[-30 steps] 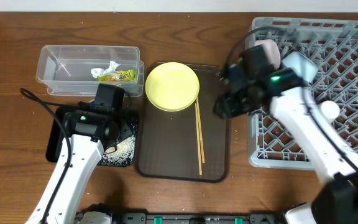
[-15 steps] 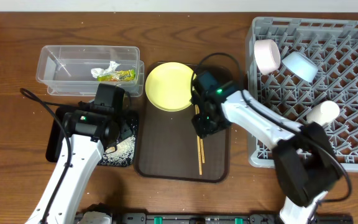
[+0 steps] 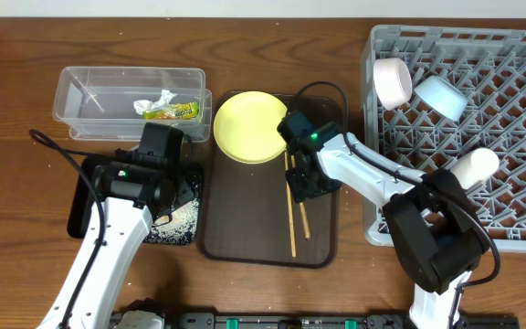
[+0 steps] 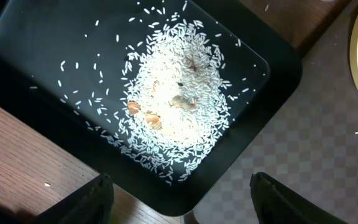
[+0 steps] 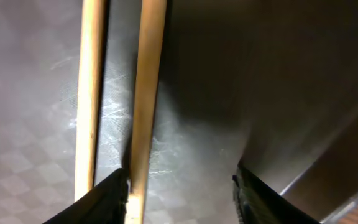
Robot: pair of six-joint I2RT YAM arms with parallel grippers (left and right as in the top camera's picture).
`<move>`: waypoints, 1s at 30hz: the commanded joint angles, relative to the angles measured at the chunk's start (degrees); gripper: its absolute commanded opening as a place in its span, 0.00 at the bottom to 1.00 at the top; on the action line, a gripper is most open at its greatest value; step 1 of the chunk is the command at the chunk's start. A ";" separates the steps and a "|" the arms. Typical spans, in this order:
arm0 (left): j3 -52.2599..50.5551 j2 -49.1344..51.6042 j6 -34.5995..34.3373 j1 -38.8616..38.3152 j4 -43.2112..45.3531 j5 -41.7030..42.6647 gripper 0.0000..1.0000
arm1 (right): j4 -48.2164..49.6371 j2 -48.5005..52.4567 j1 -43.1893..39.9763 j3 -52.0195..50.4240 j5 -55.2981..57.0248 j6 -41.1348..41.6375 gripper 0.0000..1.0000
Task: Sort waste into correct bins and load items into the dishwasher rack
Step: 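Reach right gripper to brown tray and grasp one wooden chopstick, then carry chopstick to left side of rack and drop it in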
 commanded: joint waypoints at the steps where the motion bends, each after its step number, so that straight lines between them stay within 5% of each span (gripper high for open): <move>1: -0.33 0.33 -0.11 0.28 -0.42 -1.16 0.73 | 0.11 0.59 0.68 -1.68 2.71 4.31 0.48; 5: -0.33 0.33 -0.13 0.28 -0.42 -1.16 0.73 | 0.26 0.59 0.61 -2.47 2.89 4.81 0.38; 12: -0.33 0.33 -0.11 0.28 -0.42 -1.16 0.73 | 0.15 0.48 0.57 -2.34 2.62 4.79 0.06; 21: -0.33 0.33 -0.11 0.28 -0.42 -1.16 0.73 | -2.56 -3.61 -2.19 -0.02 2.69 2.78 0.01; 30: -0.33 0.33 -0.11 0.28 -0.42 -1.16 0.73 | -6.64 -18.29 -12.28 4.46 2.69 -6.51 0.01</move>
